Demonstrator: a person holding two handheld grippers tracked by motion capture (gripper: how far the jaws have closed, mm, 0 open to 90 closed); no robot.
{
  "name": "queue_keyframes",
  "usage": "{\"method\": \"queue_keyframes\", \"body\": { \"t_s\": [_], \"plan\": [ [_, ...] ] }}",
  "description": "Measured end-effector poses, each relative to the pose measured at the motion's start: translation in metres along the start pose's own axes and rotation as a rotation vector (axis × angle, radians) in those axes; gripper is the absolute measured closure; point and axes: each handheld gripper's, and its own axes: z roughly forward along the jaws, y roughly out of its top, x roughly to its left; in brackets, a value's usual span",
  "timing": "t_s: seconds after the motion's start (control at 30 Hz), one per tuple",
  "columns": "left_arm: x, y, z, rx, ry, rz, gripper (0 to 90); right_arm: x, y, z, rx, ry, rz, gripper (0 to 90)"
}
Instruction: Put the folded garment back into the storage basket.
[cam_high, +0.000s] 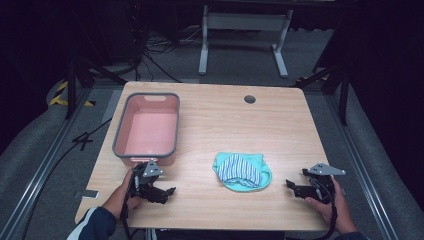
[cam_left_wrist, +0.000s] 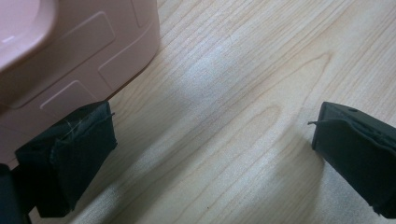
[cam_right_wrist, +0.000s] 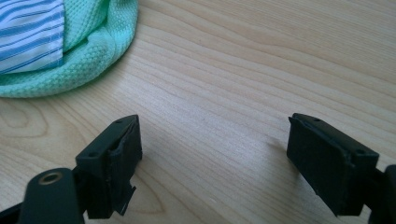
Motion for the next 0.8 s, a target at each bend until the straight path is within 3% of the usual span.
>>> {"method": "queue_keyframes", "body": {
  "t_s": [0.37, 0.63, 0.73, 0.8],
  "plan": [
    [0.0008, -0.0014, -0.0010, -0.004, -0.003, 0.009, 0.1, 0.0001, 0.0000, 0.0000, 0.001, -0.001, 0.000, 18.5],
    [0.0025, -0.0027, -0.0023, -0.007, -0.027, 0.038, 1.2, -0.0008, 0.0006, -0.0006, 0.011, 0.000, 0.000, 18.0],
    [0.0041, 0.0003, -0.0034, 0.020, -0.040, 0.064, 1.7, -0.0005, 0.0014, -0.0007, 0.018, -0.003, 0.003, 18.0],
    [0.0026, 0.0031, -0.0032, 0.031, -0.042, 0.057, 2.3, -0.0004, 0.0022, -0.0007, 0.023, -0.003, 0.007, 19.3]
  ]
}}
